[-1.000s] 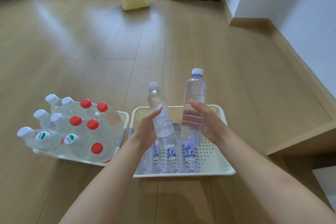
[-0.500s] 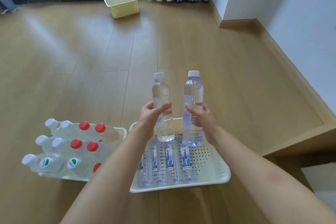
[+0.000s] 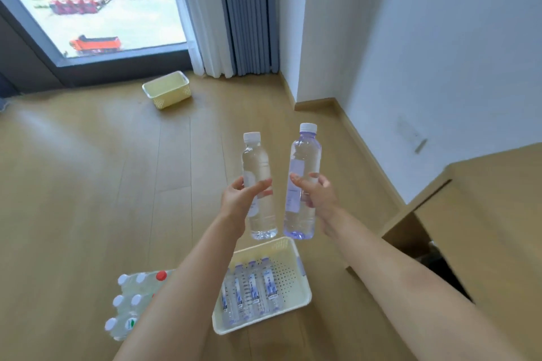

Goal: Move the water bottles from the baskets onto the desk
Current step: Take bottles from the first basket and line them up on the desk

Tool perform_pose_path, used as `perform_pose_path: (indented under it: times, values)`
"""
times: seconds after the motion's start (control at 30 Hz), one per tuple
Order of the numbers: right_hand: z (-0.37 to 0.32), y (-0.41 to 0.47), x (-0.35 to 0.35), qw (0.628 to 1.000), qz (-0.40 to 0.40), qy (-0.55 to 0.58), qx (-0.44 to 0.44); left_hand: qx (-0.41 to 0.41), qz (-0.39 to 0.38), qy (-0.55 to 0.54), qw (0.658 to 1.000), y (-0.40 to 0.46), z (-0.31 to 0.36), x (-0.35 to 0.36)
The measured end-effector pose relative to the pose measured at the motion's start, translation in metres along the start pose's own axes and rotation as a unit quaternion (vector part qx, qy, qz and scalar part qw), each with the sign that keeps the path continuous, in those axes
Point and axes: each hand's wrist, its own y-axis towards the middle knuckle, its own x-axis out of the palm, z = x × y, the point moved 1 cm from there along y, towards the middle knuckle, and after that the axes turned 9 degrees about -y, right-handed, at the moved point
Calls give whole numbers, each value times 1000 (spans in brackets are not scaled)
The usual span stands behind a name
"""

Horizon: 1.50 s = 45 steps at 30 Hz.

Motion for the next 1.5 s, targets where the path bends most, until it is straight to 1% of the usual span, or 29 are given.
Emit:
perform_pose_path:
  times: [0.13,0.27,0.33,0.4,0.57,0.7,0.8,0.93,1.1,1.2,1.27,1.33,1.5]
  values:
    - [-87,-73,-33,1000,26,-6,-9,0,-16,-3,1000,-62,76,40]
    - [-137,-130,-60,996,69,-20,-45,11,-64,2,998,-106,128,69]
    - [-149,-158,-71,994,89,-15,-58,19,-92,17,995,-124,142,81]
    - [-154,-184,-84,989,128,-14,-75,26,-124,35,991,-143,149,95]
    - [-145,-250,-109,972,220,-10,-81,28,-210,94,973,-194,146,132]
    - [-125,-306,-137,957,279,25,-74,25,-287,134,948,-235,124,172]
    - [-102,-353,-166,936,340,58,-68,11,-352,158,923,-268,97,205]
    - [-68,-422,-213,897,431,84,-51,0,-422,198,885,-319,59,249]
    - [-24,-510,-274,845,519,120,-48,3,-497,210,842,-401,15,301]
    - [3,-560,-308,822,548,145,-51,-1,-541,212,814,-453,-15,331]
    - [22,-594,-332,813,563,137,-48,-6,-558,215,801,-489,-41,350]
    - [43,-625,-358,802,581,129,-48,-11,-569,212,795,-524,-68,368]
    - [85,-701,-415,802,589,96,-25,-33,-582,210,785,-610,-132,405]
